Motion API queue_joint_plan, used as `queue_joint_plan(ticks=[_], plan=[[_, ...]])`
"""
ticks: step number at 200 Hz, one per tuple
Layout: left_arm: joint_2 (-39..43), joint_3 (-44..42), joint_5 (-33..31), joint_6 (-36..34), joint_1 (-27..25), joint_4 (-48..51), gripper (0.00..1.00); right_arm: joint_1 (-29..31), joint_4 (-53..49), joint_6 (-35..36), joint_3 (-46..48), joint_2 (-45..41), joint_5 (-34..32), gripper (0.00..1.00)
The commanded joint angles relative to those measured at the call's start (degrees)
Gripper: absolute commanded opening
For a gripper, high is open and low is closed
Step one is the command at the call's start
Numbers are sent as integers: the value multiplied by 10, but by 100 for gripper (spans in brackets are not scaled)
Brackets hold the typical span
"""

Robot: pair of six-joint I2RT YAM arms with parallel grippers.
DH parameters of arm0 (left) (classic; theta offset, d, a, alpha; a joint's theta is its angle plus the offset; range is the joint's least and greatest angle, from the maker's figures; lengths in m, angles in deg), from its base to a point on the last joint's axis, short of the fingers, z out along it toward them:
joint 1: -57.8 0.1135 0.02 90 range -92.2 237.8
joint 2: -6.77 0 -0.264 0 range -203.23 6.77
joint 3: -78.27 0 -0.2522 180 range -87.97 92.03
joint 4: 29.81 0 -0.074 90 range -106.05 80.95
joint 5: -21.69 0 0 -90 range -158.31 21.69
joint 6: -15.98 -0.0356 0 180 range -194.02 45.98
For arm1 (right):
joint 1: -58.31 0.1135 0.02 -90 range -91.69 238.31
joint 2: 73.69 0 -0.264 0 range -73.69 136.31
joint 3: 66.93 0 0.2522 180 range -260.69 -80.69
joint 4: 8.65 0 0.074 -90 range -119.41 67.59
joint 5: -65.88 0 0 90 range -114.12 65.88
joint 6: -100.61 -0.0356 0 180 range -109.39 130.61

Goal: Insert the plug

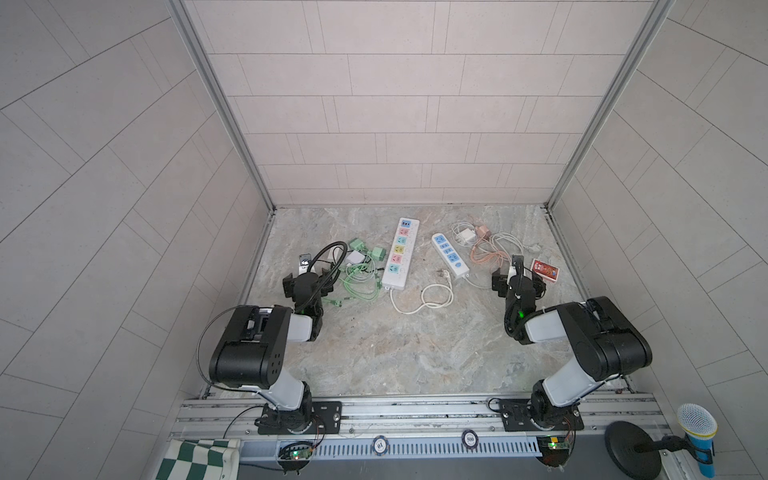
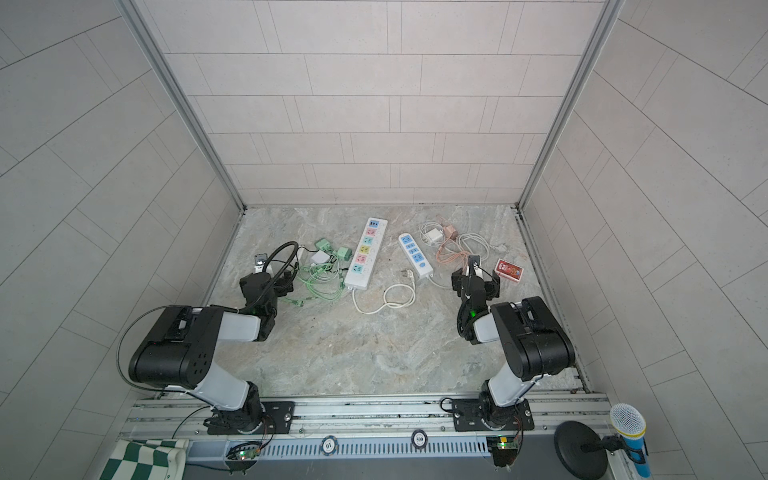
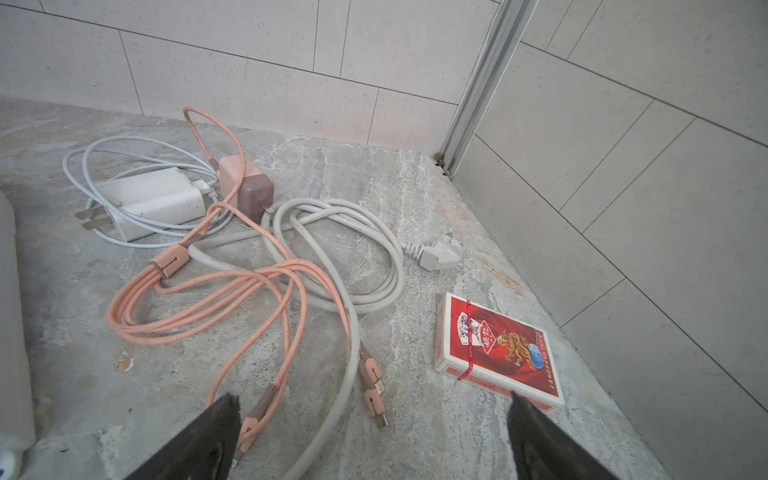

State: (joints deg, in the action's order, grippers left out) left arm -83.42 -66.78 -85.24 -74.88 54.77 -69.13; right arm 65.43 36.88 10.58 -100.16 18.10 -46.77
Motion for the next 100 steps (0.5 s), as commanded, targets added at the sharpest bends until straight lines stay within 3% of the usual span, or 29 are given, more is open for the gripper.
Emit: queue_joint_plan(ticks=[1,32,51,76,100], plan=[[4,2,3,6,-1,-4,100,1,5,0,1,-6,0,99],[21,-17,-6,-13,-18,-27,100,3,11,2,3,-10,-8,99],[61,-26,-20,-13,-21,-15,100,9,-52,8,-4,-67,-23,99],[134,-5,-8,-9,-21,87,100,12,-188,10,-39,-175,-12,99],[213,44,-3,33,-21,235,100,11,-294,4,-88,-234,44,99]])
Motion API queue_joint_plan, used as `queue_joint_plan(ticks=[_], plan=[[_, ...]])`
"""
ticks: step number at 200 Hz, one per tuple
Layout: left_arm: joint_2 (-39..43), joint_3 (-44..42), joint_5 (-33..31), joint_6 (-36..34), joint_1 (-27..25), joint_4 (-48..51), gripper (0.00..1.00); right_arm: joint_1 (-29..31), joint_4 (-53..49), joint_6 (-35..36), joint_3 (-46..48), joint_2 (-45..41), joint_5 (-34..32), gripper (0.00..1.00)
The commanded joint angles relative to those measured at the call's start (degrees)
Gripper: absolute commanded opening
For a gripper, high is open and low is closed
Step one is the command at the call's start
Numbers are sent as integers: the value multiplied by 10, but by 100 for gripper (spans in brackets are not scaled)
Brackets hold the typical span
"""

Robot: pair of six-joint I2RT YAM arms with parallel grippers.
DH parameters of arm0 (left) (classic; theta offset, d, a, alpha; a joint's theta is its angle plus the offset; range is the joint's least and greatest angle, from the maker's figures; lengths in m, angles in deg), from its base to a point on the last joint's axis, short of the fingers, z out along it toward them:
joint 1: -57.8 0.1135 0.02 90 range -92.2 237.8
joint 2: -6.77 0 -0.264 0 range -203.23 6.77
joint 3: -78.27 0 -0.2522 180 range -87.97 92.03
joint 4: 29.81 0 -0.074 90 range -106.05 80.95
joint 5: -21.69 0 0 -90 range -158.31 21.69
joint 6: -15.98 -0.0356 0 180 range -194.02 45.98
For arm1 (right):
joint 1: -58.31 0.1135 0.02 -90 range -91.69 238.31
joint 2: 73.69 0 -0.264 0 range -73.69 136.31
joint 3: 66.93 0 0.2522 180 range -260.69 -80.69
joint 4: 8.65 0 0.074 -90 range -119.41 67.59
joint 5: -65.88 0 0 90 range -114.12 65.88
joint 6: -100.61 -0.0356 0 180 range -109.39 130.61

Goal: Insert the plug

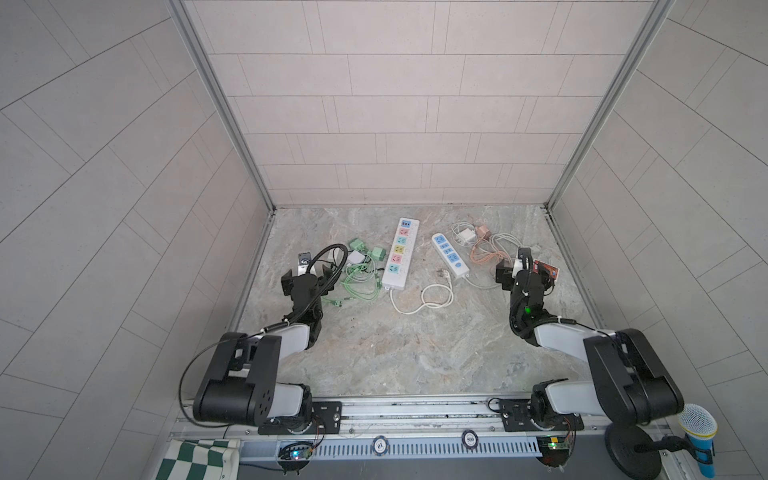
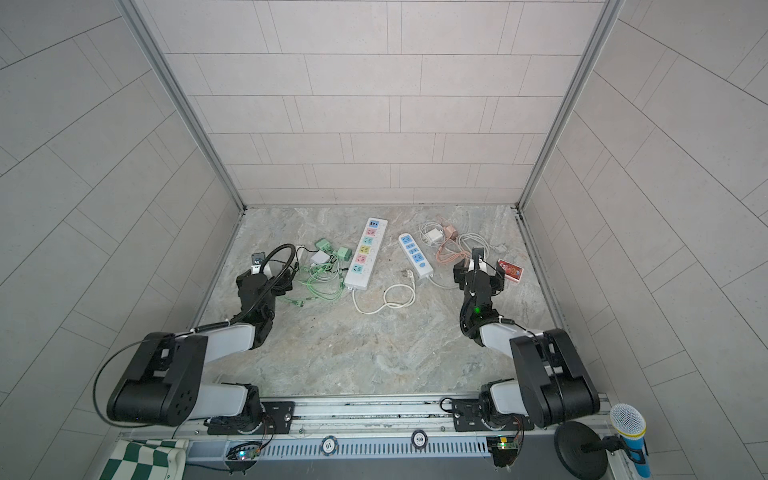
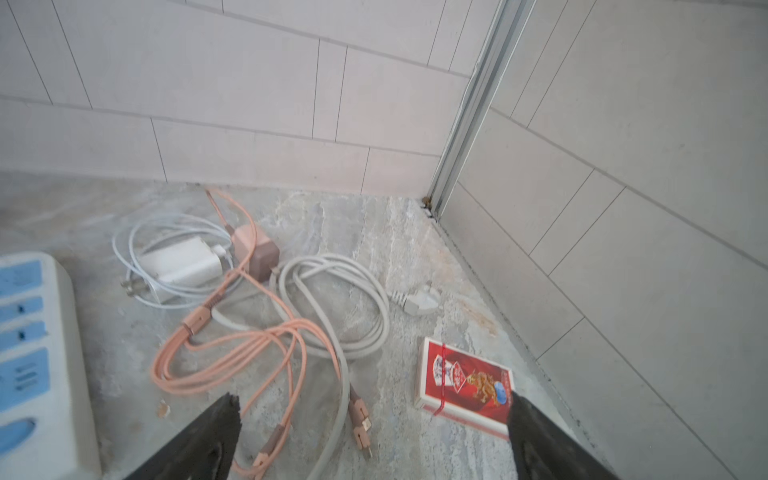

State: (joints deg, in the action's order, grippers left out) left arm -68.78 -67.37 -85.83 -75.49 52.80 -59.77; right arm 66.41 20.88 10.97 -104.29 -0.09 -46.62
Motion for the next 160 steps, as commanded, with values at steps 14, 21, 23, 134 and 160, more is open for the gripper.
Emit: queue_joint_plan(ticks=[14,21,23,134,160], plan=[[106,85,17,86,-2,231,100,3,-209,-34,-83,-71,82,99],[123,100,31,106,-1,272,100,3,-238,-50,-98,-75,94,99],[129,104,34,114,-2,283,100,3,-252,-59,-105,-76,99,99],[305,108,190,297,-1,528,100,121,-383,-155,-143,-96,200,99],[221,155,202,310,-1,566,100,137,-466,-172,-203,-29,192,99]])
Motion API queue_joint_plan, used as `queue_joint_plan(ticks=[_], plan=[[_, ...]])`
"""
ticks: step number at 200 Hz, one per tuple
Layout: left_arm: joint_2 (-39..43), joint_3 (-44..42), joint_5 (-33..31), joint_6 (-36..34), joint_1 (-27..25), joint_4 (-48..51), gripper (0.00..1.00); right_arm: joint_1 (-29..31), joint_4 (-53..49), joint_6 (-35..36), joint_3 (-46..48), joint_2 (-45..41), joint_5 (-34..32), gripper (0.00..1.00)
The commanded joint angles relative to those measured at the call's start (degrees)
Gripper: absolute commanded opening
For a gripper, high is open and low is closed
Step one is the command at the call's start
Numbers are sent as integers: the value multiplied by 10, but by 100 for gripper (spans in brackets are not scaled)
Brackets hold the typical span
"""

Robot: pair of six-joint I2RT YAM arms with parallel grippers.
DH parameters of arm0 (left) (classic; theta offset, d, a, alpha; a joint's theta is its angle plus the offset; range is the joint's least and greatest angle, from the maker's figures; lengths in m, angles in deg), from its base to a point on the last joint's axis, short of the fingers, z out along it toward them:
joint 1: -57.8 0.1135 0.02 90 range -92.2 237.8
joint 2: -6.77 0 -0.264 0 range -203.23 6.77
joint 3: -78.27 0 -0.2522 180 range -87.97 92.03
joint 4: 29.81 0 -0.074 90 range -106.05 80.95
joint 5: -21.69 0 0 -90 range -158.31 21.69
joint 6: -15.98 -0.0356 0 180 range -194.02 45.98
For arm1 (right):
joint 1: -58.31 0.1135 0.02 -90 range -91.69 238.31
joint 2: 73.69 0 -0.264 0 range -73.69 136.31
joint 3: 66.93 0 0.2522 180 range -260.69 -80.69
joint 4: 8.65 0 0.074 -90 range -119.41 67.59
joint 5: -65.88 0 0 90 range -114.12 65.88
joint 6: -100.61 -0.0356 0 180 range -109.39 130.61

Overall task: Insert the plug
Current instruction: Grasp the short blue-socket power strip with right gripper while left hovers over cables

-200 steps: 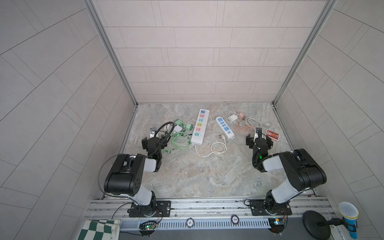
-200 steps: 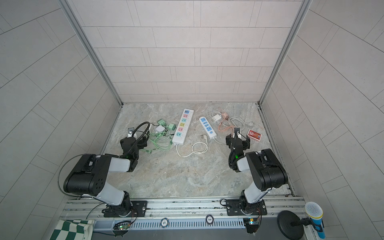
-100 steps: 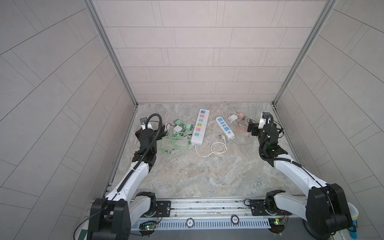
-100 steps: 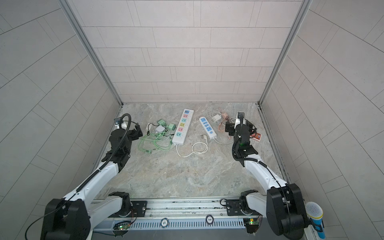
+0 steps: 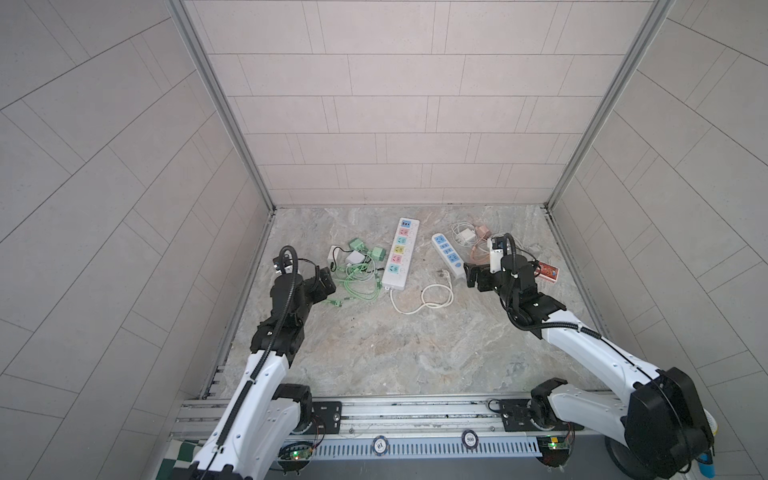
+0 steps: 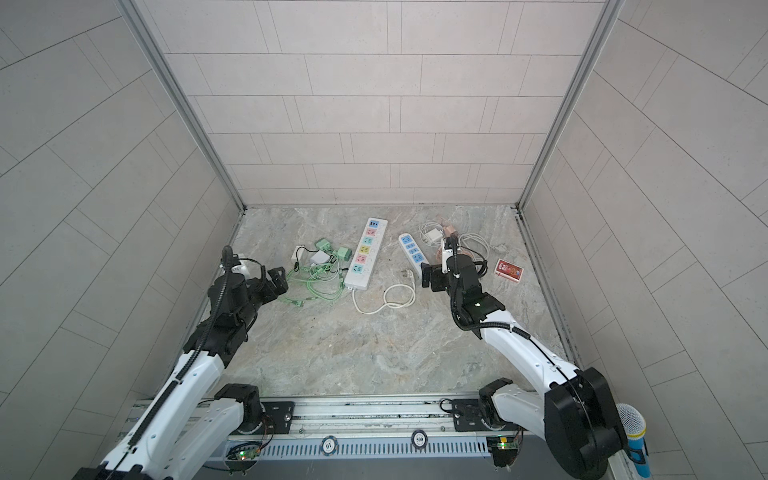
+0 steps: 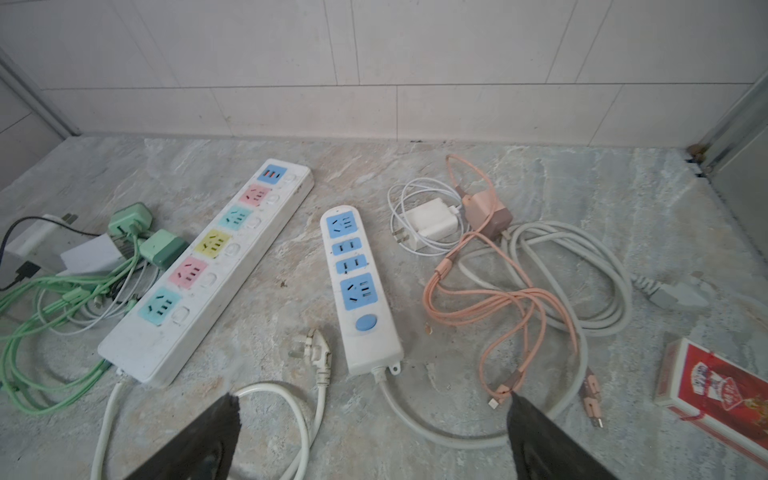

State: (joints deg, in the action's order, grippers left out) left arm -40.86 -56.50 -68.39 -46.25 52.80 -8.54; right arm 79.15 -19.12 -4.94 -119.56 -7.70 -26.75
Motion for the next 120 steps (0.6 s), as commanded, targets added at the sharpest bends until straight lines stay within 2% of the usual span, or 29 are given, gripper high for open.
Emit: queue_joint_plan(ticks=[1,22,48,69,95,120], plan=[[-63,47,28,18,-1,55,100,10,-69,-12,-53,50,-6,99],[-124,72,32,35,-1,63,100,19,-138,-3,-105,113,-37,99],[-181,91,48,35,-2,62,100,42,-233,9,-189,194,-112,99],[-215,116,82,31,-7,75,100,42,-275,-18,-240,248,-95,99],[-258,178,64,-5,-66,128,100,39,-300,-45,-274,287,-126,99],[-321,258,40,-33,-119,198,100,19,-293,-39,-298,309,-38,99]])
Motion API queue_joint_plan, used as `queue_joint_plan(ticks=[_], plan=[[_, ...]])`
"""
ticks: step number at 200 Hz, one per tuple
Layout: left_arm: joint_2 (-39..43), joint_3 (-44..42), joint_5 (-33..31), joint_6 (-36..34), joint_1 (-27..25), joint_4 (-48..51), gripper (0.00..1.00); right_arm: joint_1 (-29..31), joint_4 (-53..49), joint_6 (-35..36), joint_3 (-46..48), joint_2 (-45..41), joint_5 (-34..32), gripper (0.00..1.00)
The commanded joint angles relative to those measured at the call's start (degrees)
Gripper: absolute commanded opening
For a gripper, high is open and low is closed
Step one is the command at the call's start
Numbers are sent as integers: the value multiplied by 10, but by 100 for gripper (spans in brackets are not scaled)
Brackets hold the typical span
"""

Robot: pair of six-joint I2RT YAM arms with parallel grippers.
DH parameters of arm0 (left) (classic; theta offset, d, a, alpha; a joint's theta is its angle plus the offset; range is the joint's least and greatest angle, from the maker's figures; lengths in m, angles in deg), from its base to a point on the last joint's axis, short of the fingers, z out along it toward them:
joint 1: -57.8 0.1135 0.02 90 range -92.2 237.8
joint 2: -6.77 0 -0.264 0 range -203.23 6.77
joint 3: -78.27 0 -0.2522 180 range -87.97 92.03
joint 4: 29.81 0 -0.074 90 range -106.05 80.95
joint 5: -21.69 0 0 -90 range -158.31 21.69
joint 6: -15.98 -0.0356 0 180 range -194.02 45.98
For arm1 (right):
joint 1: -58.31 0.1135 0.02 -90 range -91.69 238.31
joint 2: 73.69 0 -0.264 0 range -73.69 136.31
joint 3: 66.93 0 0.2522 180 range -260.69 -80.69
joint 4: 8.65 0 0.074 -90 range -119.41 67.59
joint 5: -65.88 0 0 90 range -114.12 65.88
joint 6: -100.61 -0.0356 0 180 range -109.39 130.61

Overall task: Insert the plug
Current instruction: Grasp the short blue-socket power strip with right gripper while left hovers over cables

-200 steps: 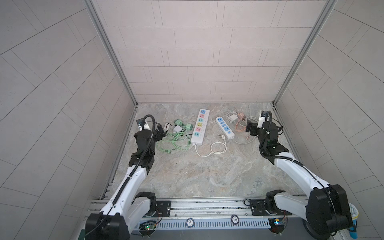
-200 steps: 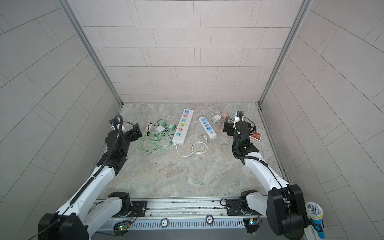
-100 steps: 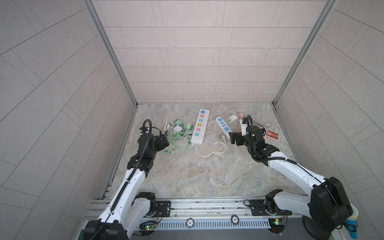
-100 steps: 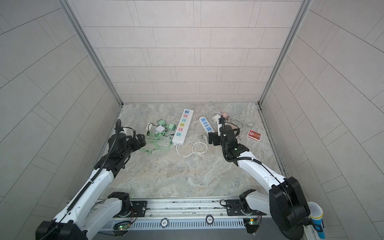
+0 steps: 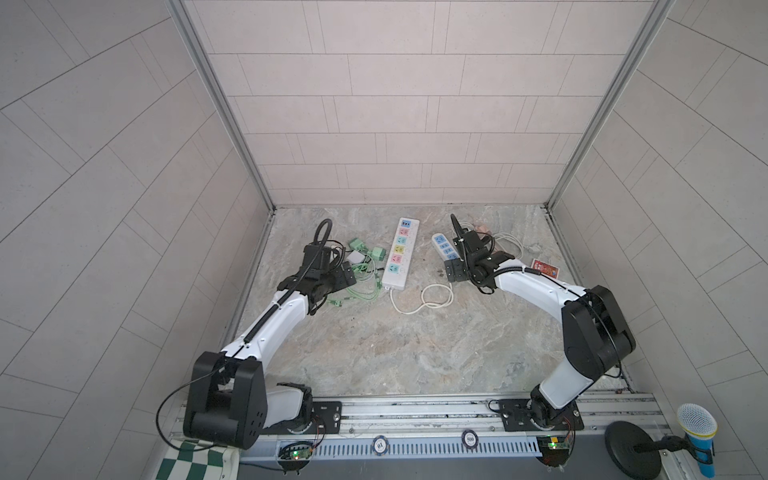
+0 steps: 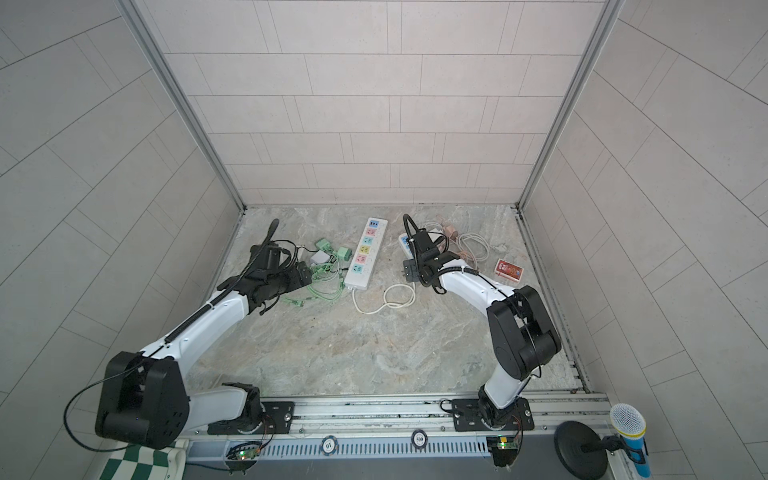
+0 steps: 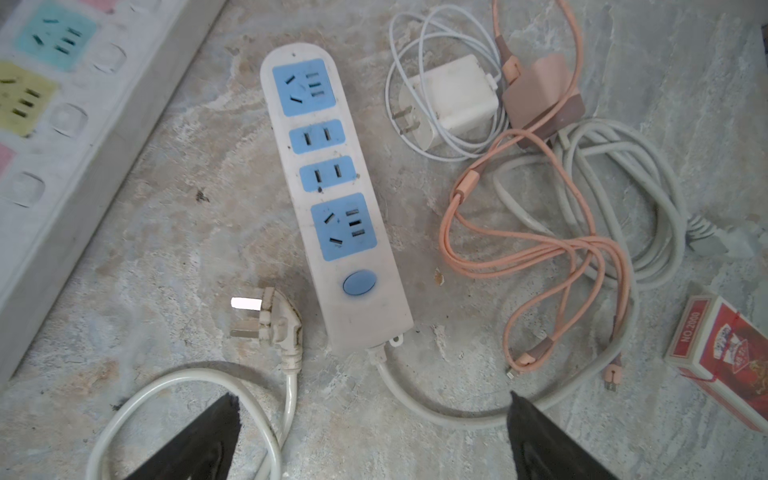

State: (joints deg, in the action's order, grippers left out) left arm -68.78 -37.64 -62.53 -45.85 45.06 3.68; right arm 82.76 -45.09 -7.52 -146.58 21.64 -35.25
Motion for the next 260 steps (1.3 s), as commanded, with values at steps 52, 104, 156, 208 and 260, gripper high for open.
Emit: queue_joint_plan(ticks=[52,104,156,208,260], plan=[[-102,135,-29,-43,-72,95,100,-32,-85,28,-138,104,78,99],[-129,194,-161,-72,-118,177,100,-50,-164,37,-276,184,110,98],[-121,182,-242,-87,-121,197,100,-53,-221,53,-367,246,131,97],[-131,178,-202,-94,-121,213,100,-55,-242,55,-424,298,126,95],[-121,149,-162,-98,-121,195,100,-57,-268,51,-478,358,119,90]])
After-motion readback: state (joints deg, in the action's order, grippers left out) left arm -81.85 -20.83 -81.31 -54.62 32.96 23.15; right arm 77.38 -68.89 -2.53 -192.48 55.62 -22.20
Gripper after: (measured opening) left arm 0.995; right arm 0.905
